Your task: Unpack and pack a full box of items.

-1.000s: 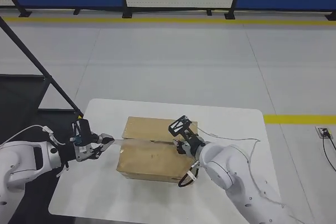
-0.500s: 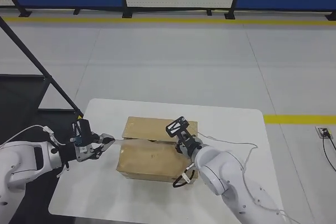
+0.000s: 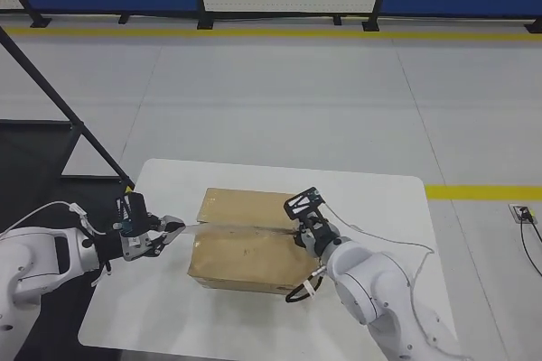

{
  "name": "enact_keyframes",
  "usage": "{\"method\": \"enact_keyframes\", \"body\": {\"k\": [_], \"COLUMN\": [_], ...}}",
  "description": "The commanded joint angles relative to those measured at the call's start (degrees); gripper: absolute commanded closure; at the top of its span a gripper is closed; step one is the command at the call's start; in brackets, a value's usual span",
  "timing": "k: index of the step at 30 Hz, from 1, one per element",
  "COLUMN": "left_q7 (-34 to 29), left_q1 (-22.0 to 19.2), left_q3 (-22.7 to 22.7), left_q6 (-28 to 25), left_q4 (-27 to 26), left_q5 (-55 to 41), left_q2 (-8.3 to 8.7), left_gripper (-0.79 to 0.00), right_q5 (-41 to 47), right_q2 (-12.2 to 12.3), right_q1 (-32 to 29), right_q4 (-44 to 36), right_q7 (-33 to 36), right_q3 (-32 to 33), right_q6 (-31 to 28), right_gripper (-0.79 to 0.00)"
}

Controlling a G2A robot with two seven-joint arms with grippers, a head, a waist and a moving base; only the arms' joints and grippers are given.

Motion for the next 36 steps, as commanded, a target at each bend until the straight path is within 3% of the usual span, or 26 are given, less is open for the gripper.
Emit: {"method": "enact_keyframes", "body": {"k": [1, 11, 13, 14, 15, 17, 33, 36], "left_q7": [0.0, 0.5, 0.5, 0.7, 0.9, 1.1, 2.8, 3.4], "left_q1": [-0.1, -1.4, -1.7, -1.7, -1.8, -1.9, -0.6, 0.2], "left_q3": [0.1, 2.0, 2.3, 2.4, 2.4, 2.4, 0.4, -0.5], "left_q6": [0.0, 0.9, 0.9, 0.8, 0.8, 0.6, 1.2, 4.8], "left_q4": [-0.2, 0.5, 0.8, 1.0, 1.2, 1.6, 3.3, 4.4], "left_q5": [0.6, 4.2, 4.8, 5.0, 5.2, 5.5, 4.3, 0.6], "left_q2": [-0.06, -0.64, -0.74, -0.78, -0.81, -0.85, -0.92, -1.10], "left_gripper": [0.000, 0.000, -0.323, -0.391, -0.579, -0.785, -0.785, -0.785], "right_q5": [-0.2, 0.8, 1.1, 1.2, 1.4, 2.0, 7.1, 8.8], "right_q2": [0.1, -0.1, -0.2, -0.3, -0.3, -0.4, -1.0, -1.1], "right_q1": [-1.0, -4.3, -4.7, -4.8, -5.0, -5.3, -8.6, -9.7], "right_q4": [-0.7, -1.4, -1.2, -1.2, -1.2, -1.1, -3.3, -3.8], "right_q7": [0.7, -0.7, -1.8, -2.3, -2.9, -3.8, -8.4, -10.6], "right_q3": [0.5, 2.5, 2.6, 2.6, 2.7, 3.0, 5.1, 5.5], "right_q6": [0.4, 2.6, 3.3, 3.5, 3.8, 4.3, 5.3, 6.0], "right_gripper": [0.000, 0.000, 0.000, 0.000, 0.000, 0.000, 0.000, 0.000]}}
